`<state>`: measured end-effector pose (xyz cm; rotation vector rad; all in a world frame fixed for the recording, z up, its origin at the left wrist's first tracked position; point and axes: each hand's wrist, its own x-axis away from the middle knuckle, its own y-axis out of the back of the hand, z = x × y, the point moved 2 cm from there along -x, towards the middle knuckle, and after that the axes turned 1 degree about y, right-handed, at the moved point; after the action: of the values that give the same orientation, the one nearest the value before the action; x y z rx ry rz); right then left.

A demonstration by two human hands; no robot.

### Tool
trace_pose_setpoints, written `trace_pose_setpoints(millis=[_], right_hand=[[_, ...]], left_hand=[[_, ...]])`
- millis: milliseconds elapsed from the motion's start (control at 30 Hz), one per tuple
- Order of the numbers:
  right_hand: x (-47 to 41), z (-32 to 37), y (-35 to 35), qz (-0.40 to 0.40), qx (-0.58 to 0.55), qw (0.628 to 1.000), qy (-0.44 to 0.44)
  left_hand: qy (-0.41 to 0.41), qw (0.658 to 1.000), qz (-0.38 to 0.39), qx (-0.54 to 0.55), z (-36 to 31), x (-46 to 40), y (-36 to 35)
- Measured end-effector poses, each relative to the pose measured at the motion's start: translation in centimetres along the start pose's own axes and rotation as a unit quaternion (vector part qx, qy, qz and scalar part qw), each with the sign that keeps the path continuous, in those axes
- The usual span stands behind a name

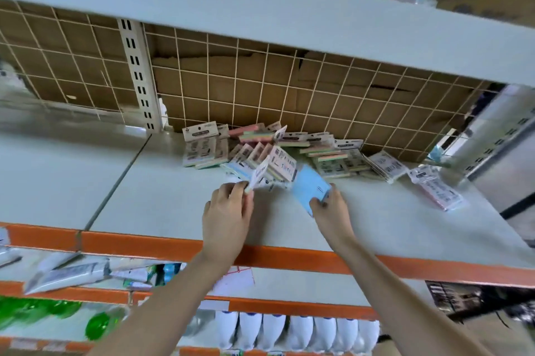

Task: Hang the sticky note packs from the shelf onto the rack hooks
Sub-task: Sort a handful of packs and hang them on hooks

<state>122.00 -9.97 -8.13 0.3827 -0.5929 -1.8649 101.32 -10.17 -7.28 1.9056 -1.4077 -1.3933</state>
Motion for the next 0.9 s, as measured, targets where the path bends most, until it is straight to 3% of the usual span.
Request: trace_pose_setpoints(millis=[100,233,333,400,467,600,700,900], right_hand=[[0.8,-0.7,1.7,-0.019,-0.238,0.967,-0.094],[1.5,-0.2,3.4,-0.063,-0.479,0.847,-0.222],[1.9,1.2,3.1,-0.042,-0.592,0.772,-0.227],[2.2,2.0,2.7,-0.050,-0.628,0.749,-0.207],[2.7,2.3,2.4,-0.061,-0.622,0.762,-0.170],[3.8,1.2,2.5,-0.074,-0.512,0.848,-0.114],[4.6,0.3,3.5,-0.076,-0.418,0.900,-0.096],[5.5,-2.0,8.0,-0.077,-0.345,0.933,-0.061]], left_hand=[[0.050,0.992,0.003,0.117,-1.2,0.5,0.2],[0.159,0.942,0.077,0.284,-3.1,1.5,-0.8],[0.184,0.906,0.113,0.365,-4.7,1.7,-1.2],[0.206,0.872,0.137,0.422,-5.5,1.5,-1.5],[0.222,0.845,0.147,0.464,-6.3,1.3,-1.6],[0.243,0.805,0.145,0.522,-7.9,1.2,-1.5],[0.262,0.800,0.137,0.522,-9.3,0.7,-1.6],[0.252,0.801,0.146,0.524,-13.9,0.7,-2.2]])
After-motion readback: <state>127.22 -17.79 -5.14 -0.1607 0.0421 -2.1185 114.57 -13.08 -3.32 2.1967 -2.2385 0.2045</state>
